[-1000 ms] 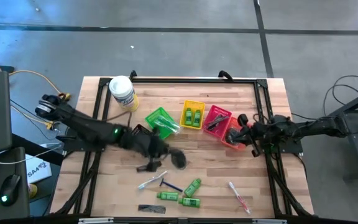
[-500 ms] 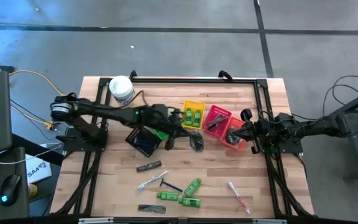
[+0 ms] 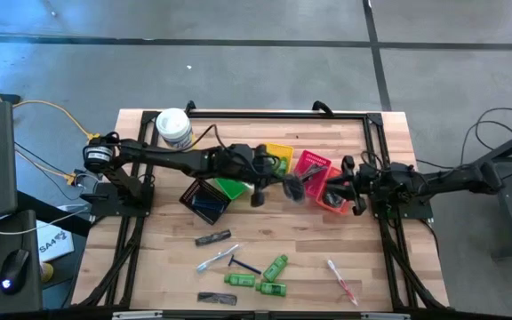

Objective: Pick & Place Travel size toiletries
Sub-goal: Put the black hair brush into the orange bin

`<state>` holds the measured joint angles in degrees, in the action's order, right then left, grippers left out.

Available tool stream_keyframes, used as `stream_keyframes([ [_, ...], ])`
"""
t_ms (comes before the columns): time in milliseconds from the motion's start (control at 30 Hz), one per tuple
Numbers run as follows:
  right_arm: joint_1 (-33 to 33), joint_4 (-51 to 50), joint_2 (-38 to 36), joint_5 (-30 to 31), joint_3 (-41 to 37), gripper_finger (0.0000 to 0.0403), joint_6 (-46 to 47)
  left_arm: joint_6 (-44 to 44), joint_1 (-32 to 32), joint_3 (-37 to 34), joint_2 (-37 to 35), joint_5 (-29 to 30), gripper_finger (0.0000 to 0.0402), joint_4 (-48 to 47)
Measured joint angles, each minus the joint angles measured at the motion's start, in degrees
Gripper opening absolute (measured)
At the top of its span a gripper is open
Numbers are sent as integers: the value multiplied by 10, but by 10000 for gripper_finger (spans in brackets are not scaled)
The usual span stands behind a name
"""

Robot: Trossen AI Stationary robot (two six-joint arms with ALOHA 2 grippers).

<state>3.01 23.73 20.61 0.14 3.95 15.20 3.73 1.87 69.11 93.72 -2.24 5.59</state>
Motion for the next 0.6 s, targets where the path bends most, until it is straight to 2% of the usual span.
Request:
stream_keyframes([
  [200,0,90,83,29,4,223,0,23,0,7,0,99,0,-11],
  [300,0,97,119,36,28,273,-3,35,0,7,0,109,0,-10],
  [433,0,95,182,82,70,309,-4,40,0,7,0,138,0,-11],
  [500,-1,90,219,109,93,314,-4,45,0,7,0,148,0,-11],
  [600,-8,64,273,115,132,314,0,48,0,7,0,149,0,-11],
])
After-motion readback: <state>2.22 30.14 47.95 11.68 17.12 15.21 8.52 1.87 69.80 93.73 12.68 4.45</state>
